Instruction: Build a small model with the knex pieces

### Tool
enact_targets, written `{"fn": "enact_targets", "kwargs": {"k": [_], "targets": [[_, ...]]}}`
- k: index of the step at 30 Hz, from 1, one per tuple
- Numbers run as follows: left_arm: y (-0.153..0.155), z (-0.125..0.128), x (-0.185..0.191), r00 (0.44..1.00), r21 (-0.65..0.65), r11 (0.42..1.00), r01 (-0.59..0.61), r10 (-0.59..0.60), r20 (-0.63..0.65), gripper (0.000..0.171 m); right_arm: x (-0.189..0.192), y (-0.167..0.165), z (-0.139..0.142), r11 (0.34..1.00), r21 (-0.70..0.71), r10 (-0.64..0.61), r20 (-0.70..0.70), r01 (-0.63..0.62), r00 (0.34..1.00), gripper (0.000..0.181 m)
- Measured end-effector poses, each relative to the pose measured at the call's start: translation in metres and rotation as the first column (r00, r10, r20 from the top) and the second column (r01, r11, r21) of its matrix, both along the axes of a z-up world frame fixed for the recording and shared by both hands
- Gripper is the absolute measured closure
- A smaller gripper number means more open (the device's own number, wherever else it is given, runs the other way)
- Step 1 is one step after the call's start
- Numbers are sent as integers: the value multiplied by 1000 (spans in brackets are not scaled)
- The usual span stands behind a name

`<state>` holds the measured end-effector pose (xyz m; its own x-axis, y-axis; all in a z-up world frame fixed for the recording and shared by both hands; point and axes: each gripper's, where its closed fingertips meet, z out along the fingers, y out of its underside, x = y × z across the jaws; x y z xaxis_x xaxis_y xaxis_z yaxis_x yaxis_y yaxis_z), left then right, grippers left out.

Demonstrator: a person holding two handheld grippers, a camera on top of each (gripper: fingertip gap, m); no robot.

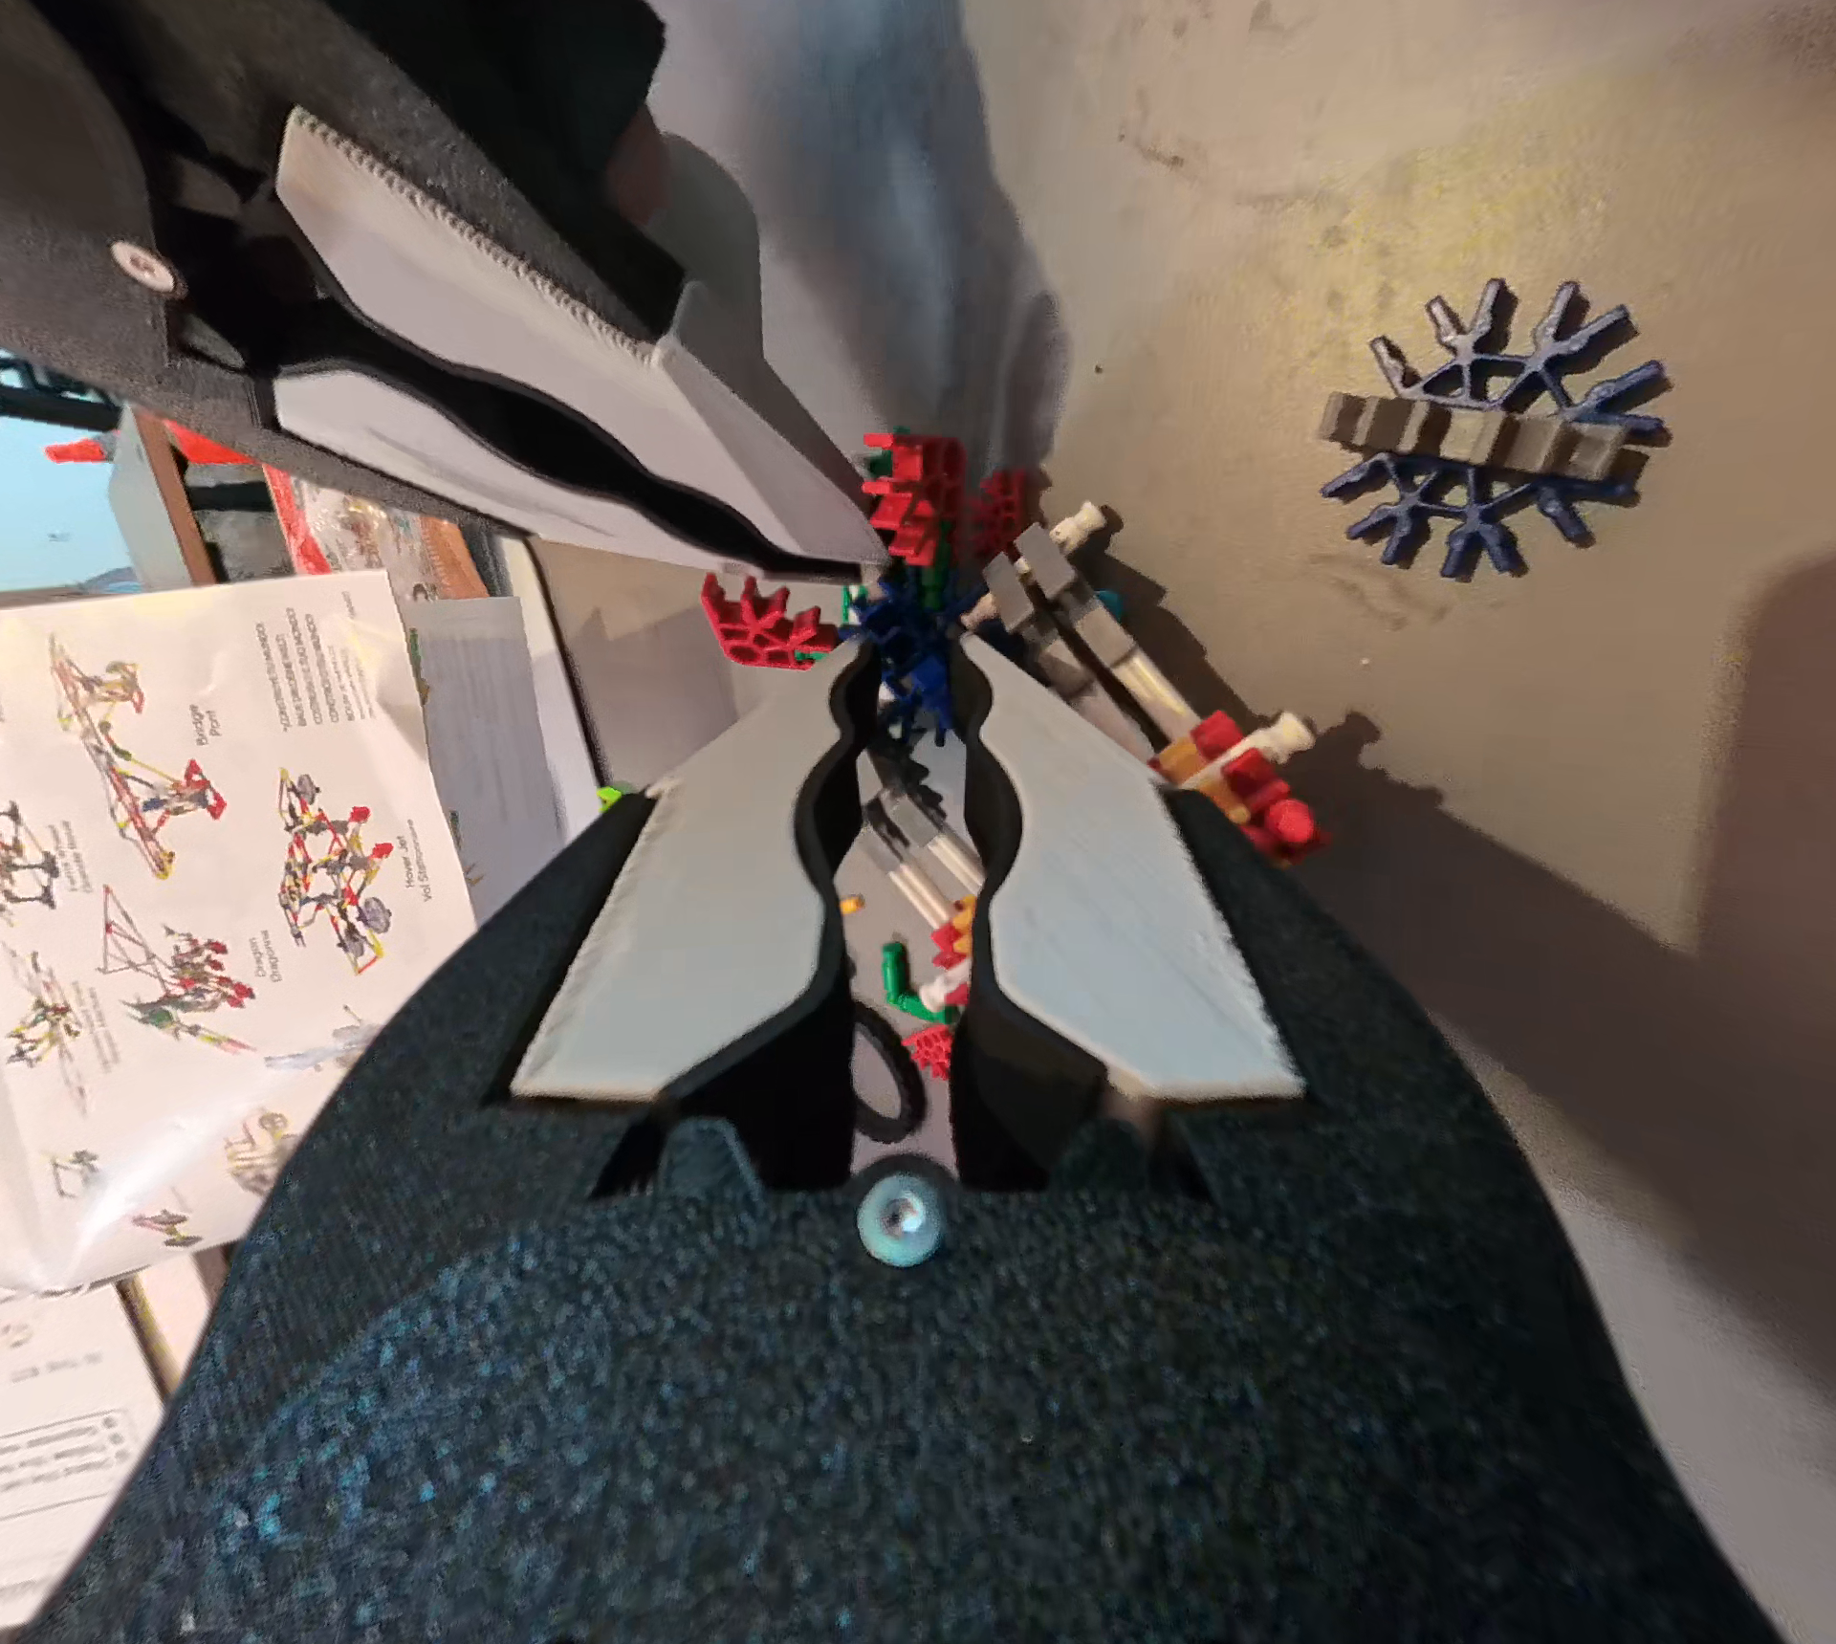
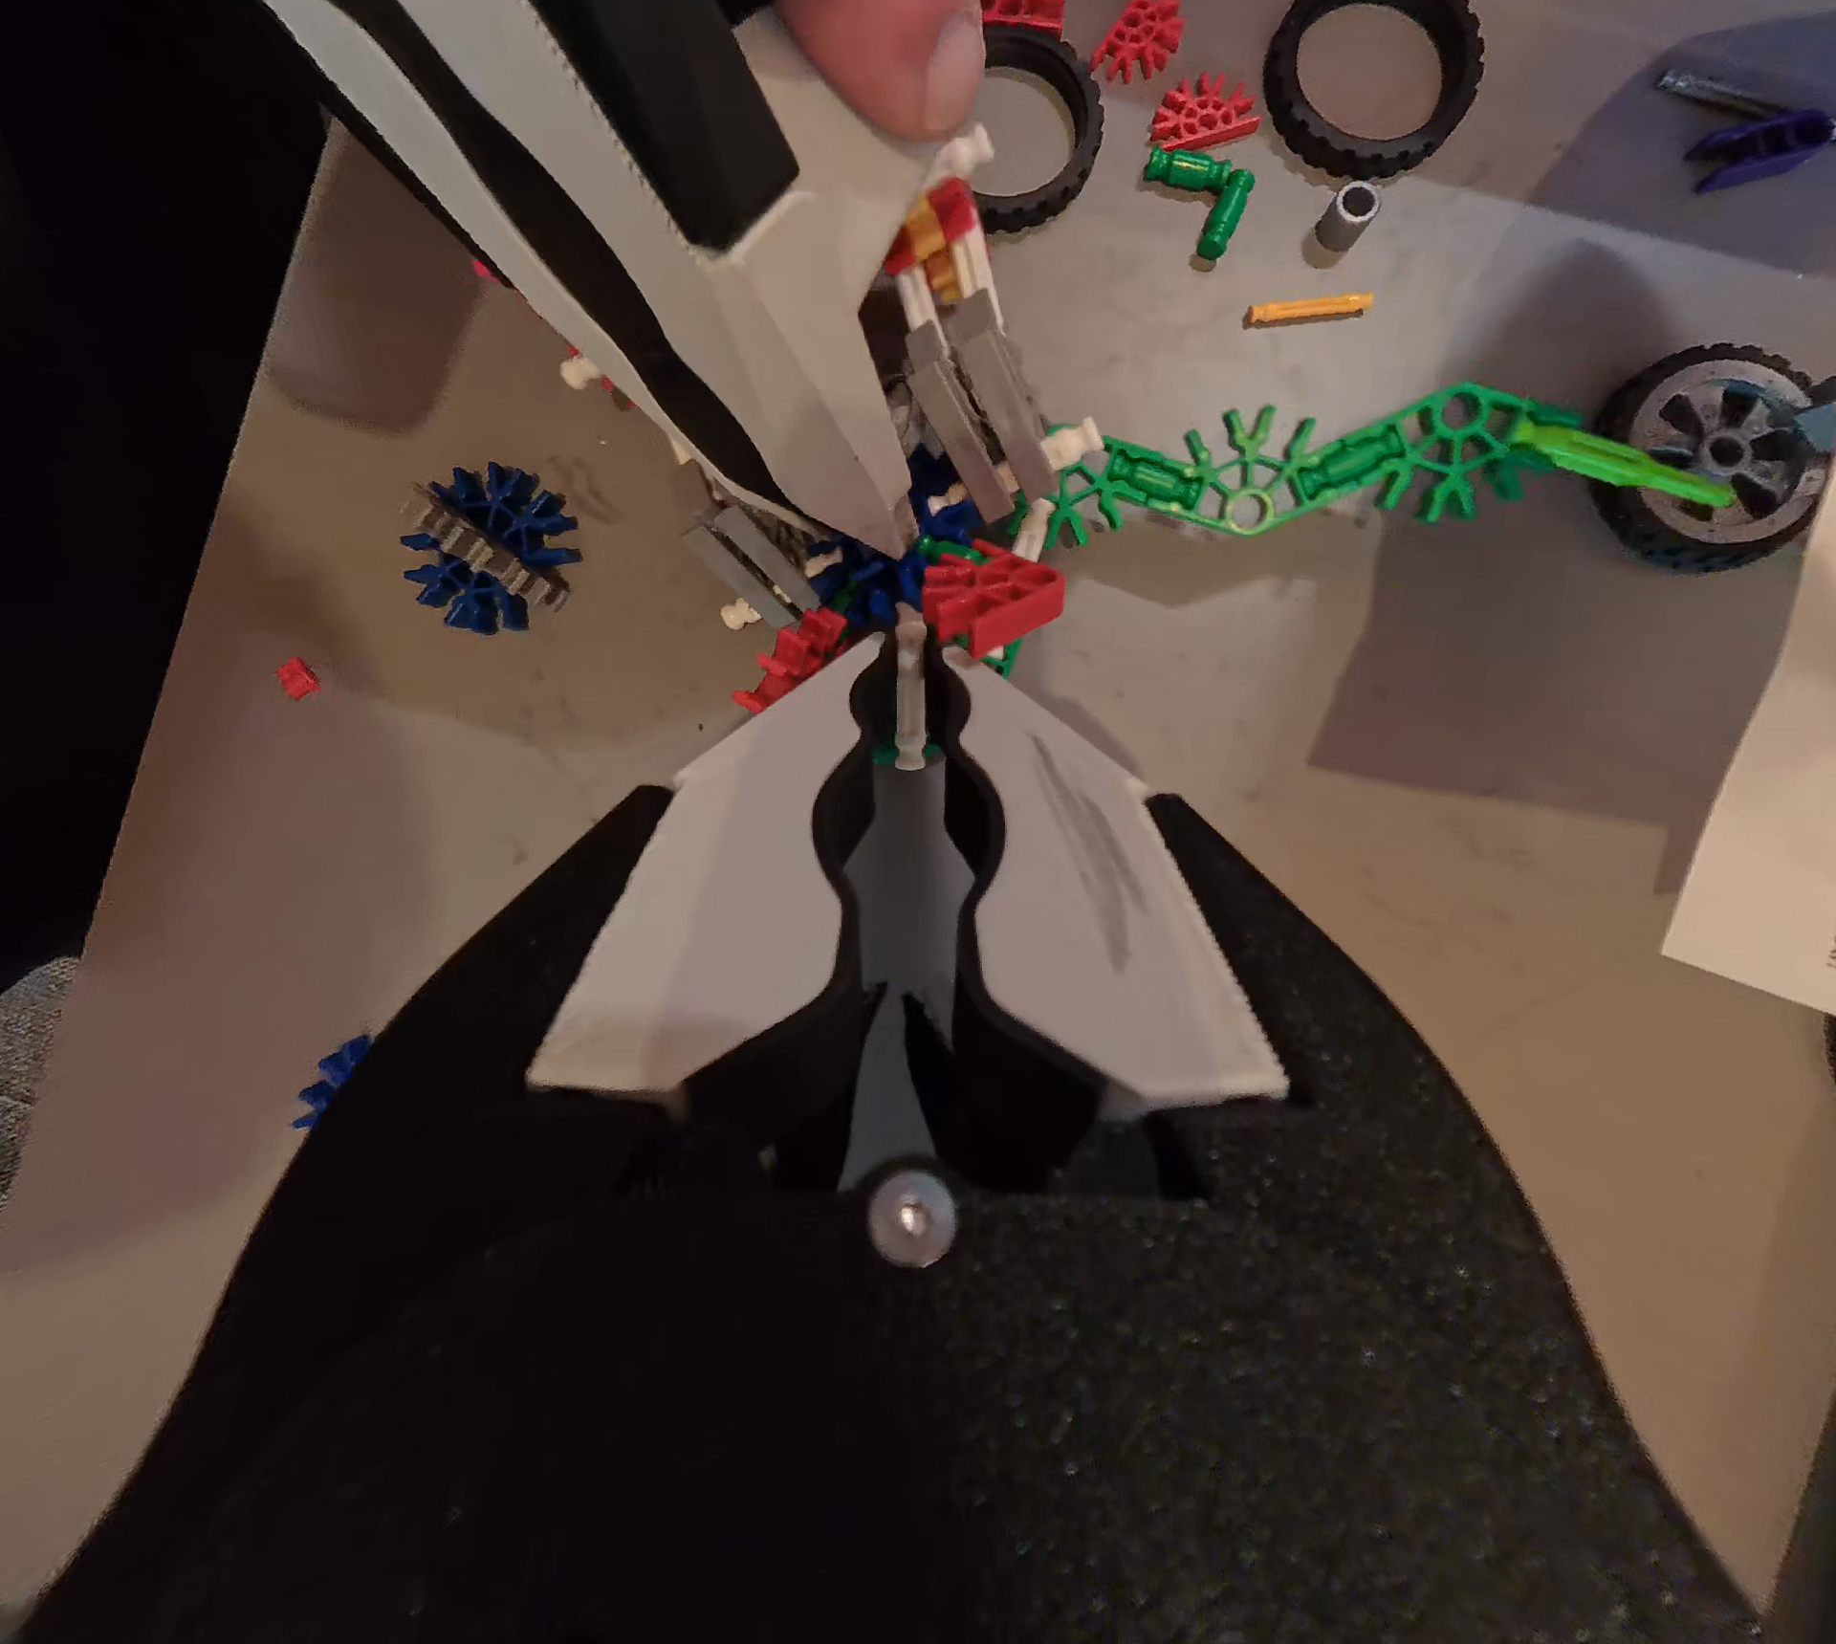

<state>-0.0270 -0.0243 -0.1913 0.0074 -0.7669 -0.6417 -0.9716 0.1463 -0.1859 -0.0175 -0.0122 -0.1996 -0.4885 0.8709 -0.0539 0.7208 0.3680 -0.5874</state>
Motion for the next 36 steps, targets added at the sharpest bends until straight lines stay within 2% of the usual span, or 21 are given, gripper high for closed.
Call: {"fn": "enact_targets", "kwargs": {"k": [12, 18, 20, 25, 36], "targets": [[1, 1, 3, 997, 26, 999, 28, -26, -79, 159, 1, 0, 0, 999, 32, -28, 44, 27, 999, 177], [1, 0, 3, 995, 5, 1000, 31, -30, -95, 159, 0, 0, -1, 991, 135, -24, 52, 16, 998, 178], [2, 0, 3, 997, -9, 1000, 21, -22, -80, 160, 1, 1, -2, 981, 194, -6, 49, -3, 999, 178], [1, -1, 1, 999, -44, 999, 13, -15, -45, 159, 0, 2, -1, 970, 241, 40, 15, -42, 999, 177], [4, -5, -3, 1000, -75, 997, -6, 5, -2, 159, 12, 9, 6, 994, 106, 40, 1, -40, 999, 173]]}}
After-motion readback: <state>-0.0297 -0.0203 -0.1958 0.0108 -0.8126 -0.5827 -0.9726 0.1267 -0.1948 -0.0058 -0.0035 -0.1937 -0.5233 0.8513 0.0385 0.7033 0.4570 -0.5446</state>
